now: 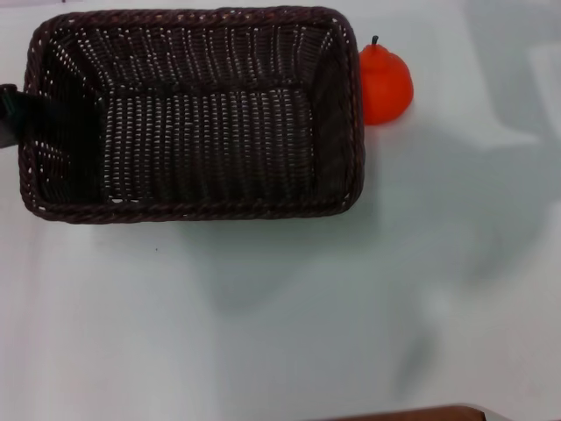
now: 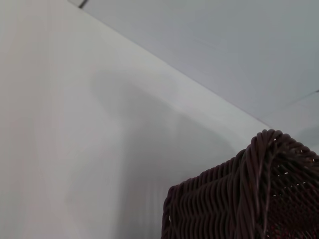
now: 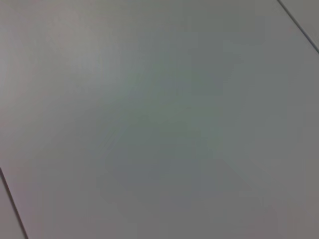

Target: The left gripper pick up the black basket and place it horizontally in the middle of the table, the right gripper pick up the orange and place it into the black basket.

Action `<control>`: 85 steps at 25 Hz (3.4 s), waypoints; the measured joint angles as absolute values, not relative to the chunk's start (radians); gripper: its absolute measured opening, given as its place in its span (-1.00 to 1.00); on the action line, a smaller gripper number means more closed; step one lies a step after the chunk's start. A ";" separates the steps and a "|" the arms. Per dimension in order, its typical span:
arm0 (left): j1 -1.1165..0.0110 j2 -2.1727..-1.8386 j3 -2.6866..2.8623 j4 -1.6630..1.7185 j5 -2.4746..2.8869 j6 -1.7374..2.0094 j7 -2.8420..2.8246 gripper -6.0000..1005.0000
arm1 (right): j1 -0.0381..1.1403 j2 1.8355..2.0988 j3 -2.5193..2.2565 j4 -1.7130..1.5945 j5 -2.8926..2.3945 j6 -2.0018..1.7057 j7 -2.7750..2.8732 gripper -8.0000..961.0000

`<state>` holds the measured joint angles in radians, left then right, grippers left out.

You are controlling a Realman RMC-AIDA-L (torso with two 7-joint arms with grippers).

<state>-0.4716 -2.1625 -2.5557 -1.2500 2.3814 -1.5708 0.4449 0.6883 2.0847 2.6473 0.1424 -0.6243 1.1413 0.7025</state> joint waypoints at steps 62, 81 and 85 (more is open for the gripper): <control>-0.318 -2.160 -2.832 -0.849 1.362 -1.547 1.581 0.80 | 0.806 1.895 2.116 0.892 -2.426 1.347 2.247 0.98; -0.318 -2.162 -2.818 -0.824 1.361 -1.548 1.565 0.80 | 0.882 1.995 1.942 0.701 -2.470 1.040 2.219 0.81; -0.317 -2.161 -2.817 -0.821 1.362 -1.548 1.556 0.80 | 0.889 2.004 1.941 0.691 -2.477 1.016 2.218 0.75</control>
